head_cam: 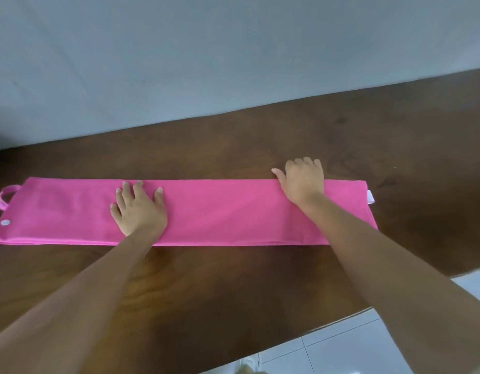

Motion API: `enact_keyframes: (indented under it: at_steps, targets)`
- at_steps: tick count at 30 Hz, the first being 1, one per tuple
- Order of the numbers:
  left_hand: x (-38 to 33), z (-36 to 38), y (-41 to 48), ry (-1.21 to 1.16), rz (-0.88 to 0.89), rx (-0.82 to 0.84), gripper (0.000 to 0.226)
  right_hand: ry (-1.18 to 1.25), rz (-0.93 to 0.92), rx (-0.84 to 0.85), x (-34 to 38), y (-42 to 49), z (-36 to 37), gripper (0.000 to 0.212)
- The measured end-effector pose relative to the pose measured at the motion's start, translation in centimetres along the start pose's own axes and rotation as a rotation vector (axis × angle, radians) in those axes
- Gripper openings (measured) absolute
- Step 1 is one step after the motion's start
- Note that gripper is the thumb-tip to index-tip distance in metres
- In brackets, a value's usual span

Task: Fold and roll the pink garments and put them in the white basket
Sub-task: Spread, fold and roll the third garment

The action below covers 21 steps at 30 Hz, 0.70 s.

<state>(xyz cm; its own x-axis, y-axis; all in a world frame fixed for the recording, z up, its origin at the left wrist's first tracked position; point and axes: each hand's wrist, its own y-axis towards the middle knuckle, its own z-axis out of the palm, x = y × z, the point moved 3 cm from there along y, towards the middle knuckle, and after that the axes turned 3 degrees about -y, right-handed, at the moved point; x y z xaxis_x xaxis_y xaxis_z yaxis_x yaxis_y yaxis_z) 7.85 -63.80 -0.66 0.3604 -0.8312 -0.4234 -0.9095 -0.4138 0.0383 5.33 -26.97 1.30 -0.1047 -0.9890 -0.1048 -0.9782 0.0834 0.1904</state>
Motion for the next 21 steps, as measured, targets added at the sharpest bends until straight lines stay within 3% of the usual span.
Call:
enact_keyframes:
  at_steps: [3, 6, 8, 10, 15, 21]
  targets:
    - [-0.9, -0.5, 0.1, 0.112, 0.082, 0.022, 0.063, 0.113, -0.001, -0.056, 0.3, -0.3, -0.4, 0.032]
    - [-2.1, -0.4, -0.8, 0.134, 0.453, 0.097, 0.062, 0.415, -0.046, -0.047, 1.7, -1.9, -1.6, 0.014]
    - [-2.9, 0.0, -1.9, 0.114, 0.709, 0.190, 0.064, 0.581, -0.097, -0.002, 3.5, -3.5, -2.5, 0.011]
    - [-3.4, 0.3, -2.5, 0.137, 0.853, 0.259, 0.069, 0.691, -0.121, 0.040, 5.7, -5.2, -3.4, 0.013]
    - [-3.5, 0.7, -2.8, 0.158, 0.900, 0.355, 0.073, 0.725, -0.054, 0.209, 11.8, -7.8, -4.4, 0.038]
    - [-2.5, 0.4, -2.4, 0.187, 0.910, 0.396, 0.073, 0.481, 0.093, 0.368, 17.5, -8.5, -4.8, 0.058]
